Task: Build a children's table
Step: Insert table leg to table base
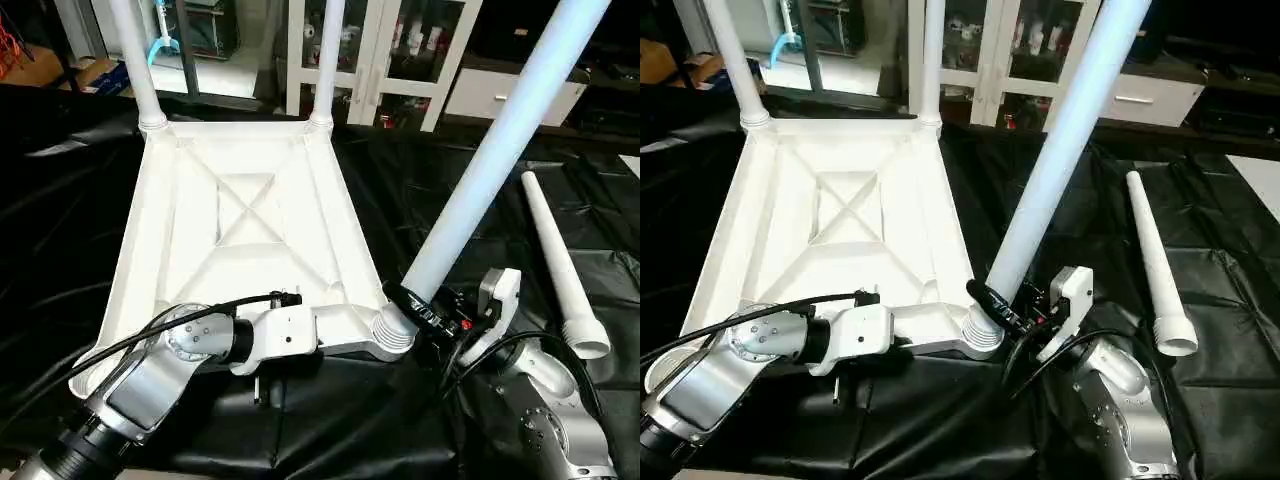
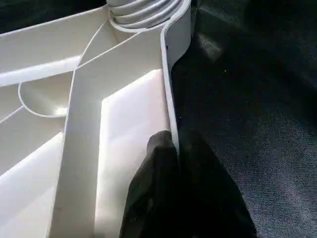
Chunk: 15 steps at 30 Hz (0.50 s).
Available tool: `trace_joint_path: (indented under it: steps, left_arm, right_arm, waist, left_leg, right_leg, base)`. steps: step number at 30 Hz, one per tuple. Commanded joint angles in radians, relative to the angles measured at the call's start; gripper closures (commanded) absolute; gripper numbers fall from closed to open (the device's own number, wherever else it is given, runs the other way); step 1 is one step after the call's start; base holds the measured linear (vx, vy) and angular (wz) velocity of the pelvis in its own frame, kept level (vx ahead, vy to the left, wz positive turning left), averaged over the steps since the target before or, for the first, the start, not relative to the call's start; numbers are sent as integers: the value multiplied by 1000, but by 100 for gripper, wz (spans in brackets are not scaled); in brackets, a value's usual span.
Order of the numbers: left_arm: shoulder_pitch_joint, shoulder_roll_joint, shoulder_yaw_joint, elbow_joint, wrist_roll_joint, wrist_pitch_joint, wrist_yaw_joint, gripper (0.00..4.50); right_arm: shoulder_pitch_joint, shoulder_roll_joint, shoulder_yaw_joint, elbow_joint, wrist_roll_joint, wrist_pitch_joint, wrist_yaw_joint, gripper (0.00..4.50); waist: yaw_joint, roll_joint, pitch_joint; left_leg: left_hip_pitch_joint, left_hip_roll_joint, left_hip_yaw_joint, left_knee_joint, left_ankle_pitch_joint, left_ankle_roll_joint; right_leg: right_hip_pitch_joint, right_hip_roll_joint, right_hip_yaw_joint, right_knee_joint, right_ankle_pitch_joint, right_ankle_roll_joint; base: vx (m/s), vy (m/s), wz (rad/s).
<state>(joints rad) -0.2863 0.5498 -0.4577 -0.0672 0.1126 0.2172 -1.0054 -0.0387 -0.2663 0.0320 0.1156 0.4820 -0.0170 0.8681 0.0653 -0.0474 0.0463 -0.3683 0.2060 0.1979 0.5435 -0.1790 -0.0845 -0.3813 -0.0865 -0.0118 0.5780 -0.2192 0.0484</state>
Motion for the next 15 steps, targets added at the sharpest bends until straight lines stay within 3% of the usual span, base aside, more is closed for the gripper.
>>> trace_joint_path:
  steps: [1, 7, 11, 12, 13, 15]
  left_arm:
    - [-9, -2, 1, 25, 13, -21, 19, 450]
    - [-7, -1, 3, 27, 17, -20, 23, 450]
    - [-5, 0, 3, 28, 17, -20, 24, 450]
    - [-4, 0, 3, 27, 18, -19, 25, 450]
    - [-3, -1, 3, 26, 18, -18, 26, 450]
    - [-2, -1, 4, 25, 18, -17, 28, 450]
  right_arm:
    - [81, -51, 92, 93, -150, 39, 23, 265]
    - [78, -90, 171, 81, -202, 16, 72, 265]
    - [72, -102, 187, 82, -222, 2, 81, 265]
    - [73, -102, 187, 83, -225, -3, 79, 265]
    - [73, -104, 189, 83, -226, -8, 74, 265]
    - [72, -105, 192, 89, -238, -26, 64, 265]
  waist:
    - [-11, 5, -6]
    - [-12, 4, -6]
    - [-12, 3, -6]
    - [-15, -10, -7]
    - [-14, -4, -6]
    - [-13, -3, -7]
  left_leg:
    - [14, 30, -17, -81, -415, -19]
    - [14, 29, -17, -81, -422, -17]
    - [13, 30, -17, -80, -415, -14]
    - [11, 30, -15, -78, -411, -9]
    - [12, 30, -16, -80, -410, -10]
    - [12, 30, -16, -80, -409, -9]
  right_leg:
    - [-16, -30, 27, -86, -365, -99]
    - [-16, -30, 28, -88, -382, -91]
    - [-15, -30, 27, -87, -371, -94]
    - [-15, -29, 27, -88, -371, -93]
    - [-16, -29, 27, -86, -364, -95]
    - [-15, -30, 27, -86, -367, -95]
  base:
    - [0, 0, 0]
    - [0, 0, 0]
    - [0, 0, 0]
    - [0, 0, 0]
    - [0, 0, 0]
    - [0, 0, 0]
